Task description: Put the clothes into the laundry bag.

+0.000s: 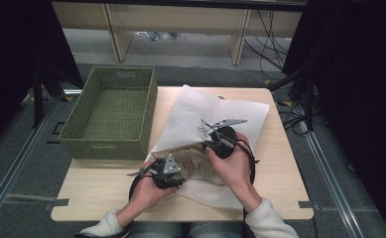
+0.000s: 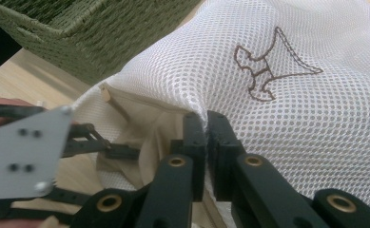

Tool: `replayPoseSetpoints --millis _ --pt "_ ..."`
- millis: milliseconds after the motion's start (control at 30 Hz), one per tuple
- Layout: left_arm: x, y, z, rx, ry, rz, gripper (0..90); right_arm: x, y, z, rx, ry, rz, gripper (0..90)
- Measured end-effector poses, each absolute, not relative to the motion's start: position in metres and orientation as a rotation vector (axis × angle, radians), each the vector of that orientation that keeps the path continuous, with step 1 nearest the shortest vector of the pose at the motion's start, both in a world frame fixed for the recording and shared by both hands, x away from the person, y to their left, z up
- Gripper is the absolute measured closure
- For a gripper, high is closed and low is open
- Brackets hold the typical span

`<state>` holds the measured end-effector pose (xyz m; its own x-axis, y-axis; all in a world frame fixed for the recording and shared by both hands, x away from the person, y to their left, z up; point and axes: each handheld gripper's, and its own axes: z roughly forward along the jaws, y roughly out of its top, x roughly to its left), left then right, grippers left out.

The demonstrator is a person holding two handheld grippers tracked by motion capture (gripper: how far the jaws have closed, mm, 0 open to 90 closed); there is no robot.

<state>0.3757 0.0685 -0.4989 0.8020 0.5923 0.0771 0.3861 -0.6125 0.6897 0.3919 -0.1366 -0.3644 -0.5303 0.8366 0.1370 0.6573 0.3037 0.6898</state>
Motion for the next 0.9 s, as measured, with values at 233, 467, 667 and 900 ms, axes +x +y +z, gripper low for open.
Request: replayPoseSetpoints --millis 233,467,667,900 --pt "0.396 0.069 -0.504 2.246 0.810 0.382 89.0 0.393 -0.136 -0.366 1.376 2.339 1.042 87.8" --pt "0.408 0.056 -0.484 2.151 0.787 0.461 89.2 0.393 -0.138 -0.364 1.364 2.317 1.066 87.8" --pt "0.426 0.047 -0.493 2.162 0.783 0.561 89.1 0.395 -0.139 -0.365 1.388 2.313 1.072 87.8" --pt "0.430 0.050 -0.506 2.177 0.809 0.581 83.4 0.400 -0.142 -0.368 1.362 2.316 1.073 87.8"
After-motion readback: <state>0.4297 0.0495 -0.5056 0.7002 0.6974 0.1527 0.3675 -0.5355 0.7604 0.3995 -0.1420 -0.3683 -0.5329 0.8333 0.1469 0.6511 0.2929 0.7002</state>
